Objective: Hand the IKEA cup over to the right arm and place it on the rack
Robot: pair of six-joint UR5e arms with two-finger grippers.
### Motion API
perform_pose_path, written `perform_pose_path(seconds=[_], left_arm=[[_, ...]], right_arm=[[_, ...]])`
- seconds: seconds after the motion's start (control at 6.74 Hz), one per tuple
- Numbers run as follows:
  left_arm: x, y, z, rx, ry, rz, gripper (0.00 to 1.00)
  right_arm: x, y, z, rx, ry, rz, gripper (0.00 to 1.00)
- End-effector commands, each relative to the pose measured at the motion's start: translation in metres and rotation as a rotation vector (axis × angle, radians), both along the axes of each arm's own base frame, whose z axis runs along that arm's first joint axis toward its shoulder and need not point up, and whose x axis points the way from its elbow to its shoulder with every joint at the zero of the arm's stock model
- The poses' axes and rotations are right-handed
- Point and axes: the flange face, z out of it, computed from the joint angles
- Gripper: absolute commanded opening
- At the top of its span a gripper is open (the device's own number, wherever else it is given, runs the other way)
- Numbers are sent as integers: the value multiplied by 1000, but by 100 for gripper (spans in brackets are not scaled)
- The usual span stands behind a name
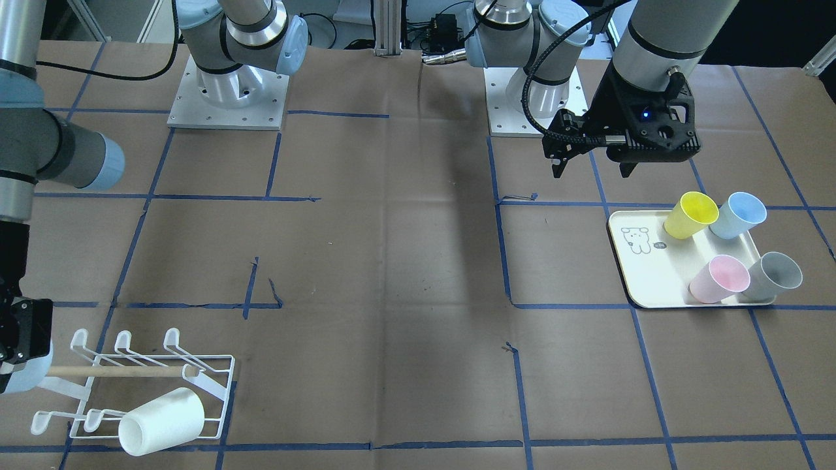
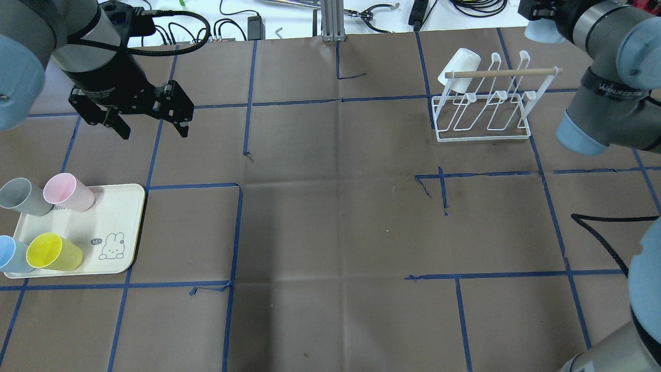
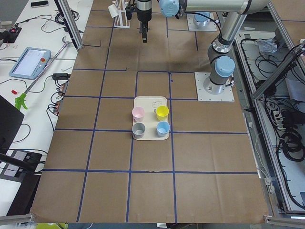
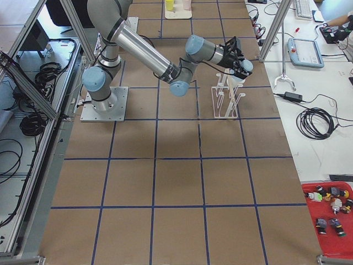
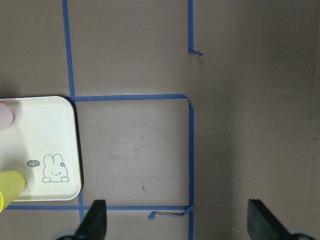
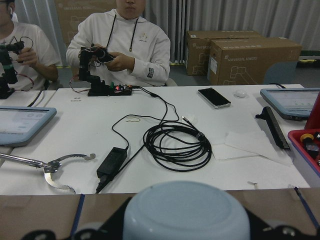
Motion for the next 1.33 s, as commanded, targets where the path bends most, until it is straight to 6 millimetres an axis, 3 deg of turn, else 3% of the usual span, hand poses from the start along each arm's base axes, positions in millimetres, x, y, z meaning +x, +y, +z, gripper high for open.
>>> perform_pose_path(seconds=[0.0, 0.15, 0.59, 1.19], left_arm=[[-6, 8, -21, 35, 50, 38, 99], [-6, 10, -24, 42, 51, 17, 99], [-5, 12, -20, 34, 41, -54, 99], [-5, 10, -20, 32, 42, -56, 99]], right_arm=[[-22, -29, -31, 22, 41, 22, 4], [-23, -37, -33, -55, 64, 24, 4], [-10, -9, -57, -163, 72, 11, 4], [-14, -15, -90, -119, 42, 3, 4]])
